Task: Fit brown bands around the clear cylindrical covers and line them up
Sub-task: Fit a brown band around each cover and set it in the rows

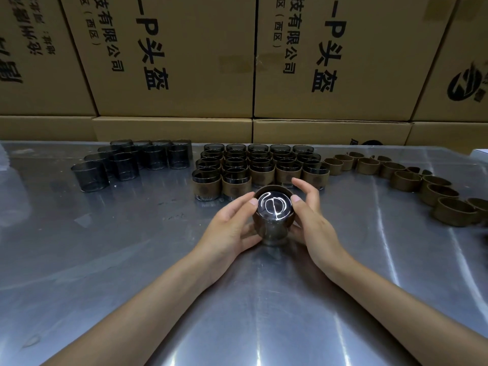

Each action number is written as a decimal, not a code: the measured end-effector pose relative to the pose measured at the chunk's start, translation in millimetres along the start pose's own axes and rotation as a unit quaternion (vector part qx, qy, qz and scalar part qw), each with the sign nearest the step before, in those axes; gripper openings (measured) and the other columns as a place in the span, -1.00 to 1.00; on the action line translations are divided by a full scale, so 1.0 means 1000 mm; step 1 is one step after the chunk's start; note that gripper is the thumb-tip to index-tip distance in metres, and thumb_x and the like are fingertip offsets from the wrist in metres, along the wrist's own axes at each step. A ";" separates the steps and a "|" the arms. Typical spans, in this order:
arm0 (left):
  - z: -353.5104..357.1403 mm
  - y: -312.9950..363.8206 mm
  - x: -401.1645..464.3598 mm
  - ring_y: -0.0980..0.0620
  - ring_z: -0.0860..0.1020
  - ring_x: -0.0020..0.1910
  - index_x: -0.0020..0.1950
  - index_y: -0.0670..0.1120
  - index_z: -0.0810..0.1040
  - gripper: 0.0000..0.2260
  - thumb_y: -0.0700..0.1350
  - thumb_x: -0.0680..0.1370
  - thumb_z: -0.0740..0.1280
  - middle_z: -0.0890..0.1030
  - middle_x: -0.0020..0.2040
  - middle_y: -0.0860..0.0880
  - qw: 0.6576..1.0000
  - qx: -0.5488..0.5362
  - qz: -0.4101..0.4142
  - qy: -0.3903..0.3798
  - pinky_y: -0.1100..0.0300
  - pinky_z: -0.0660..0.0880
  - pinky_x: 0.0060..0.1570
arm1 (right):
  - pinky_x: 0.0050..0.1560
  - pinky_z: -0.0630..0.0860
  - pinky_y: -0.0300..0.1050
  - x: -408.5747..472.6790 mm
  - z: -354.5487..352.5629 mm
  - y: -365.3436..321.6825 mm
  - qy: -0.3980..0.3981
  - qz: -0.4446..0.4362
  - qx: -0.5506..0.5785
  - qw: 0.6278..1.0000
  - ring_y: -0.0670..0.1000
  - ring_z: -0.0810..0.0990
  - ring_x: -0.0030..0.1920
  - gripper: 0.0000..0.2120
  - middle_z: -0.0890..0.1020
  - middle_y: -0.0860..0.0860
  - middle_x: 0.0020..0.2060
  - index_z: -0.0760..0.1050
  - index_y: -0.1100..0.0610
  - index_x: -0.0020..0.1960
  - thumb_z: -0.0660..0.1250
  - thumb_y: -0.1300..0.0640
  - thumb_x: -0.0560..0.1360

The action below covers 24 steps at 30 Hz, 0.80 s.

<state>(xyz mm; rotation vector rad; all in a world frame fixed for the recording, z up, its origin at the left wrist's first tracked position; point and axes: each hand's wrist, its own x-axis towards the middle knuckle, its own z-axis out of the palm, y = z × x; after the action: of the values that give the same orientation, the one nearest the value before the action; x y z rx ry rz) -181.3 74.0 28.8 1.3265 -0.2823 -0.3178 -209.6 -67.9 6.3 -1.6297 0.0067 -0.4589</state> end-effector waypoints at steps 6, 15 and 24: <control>-0.001 0.002 0.000 0.06 0.63 0.00 0.18 -0.02 0.51 -0.83 -0.09 0.62 0.20 0.66 0.01 0.04 0.999 -0.022 0.008 -0.022 0.00 0.51 0.15 | 0.08 0.49 -0.20 0.007 -0.001 0.002 -0.041 0.074 0.085 0.993 -0.24 0.61 0.01 -0.78 0.59 -0.12 0.09 0.33 -0.18 0.25 0.06 0.03 0.66; -0.012 0.003 0.010 0.08 0.67 -0.02 0.10 -0.04 0.59 -0.59 0.19 0.40 0.34 0.68 0.07 -0.01 0.997 -0.019 -0.056 -0.059 0.24 0.56 -0.06 | -0.05 0.58 -0.21 0.016 -0.031 -0.017 -0.186 0.212 0.203 0.938 -0.01 0.66 0.06 -0.55 0.66 0.05 0.13 0.53 0.08 0.23 0.34 -0.11 0.42; -0.032 0.004 0.013 0.00 0.64 0.10 0.07 -0.03 0.71 -0.49 0.22 0.23 0.58 0.67 0.12 -0.13 0.965 -0.037 -0.092 -0.245 0.21 0.55 0.11 | 0.16 0.56 -0.09 0.008 -0.044 -0.014 -0.299 0.187 0.271 0.896 0.11 0.62 0.15 -0.43 0.63 0.17 0.14 0.62 0.18 0.18 0.63 0.00 0.23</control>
<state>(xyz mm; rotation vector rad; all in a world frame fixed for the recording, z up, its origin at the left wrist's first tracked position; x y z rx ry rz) -156.8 98.6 25.5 1.1885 -0.5562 -0.8099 -218.5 -110.5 23.6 -1.1172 -0.2462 0.3320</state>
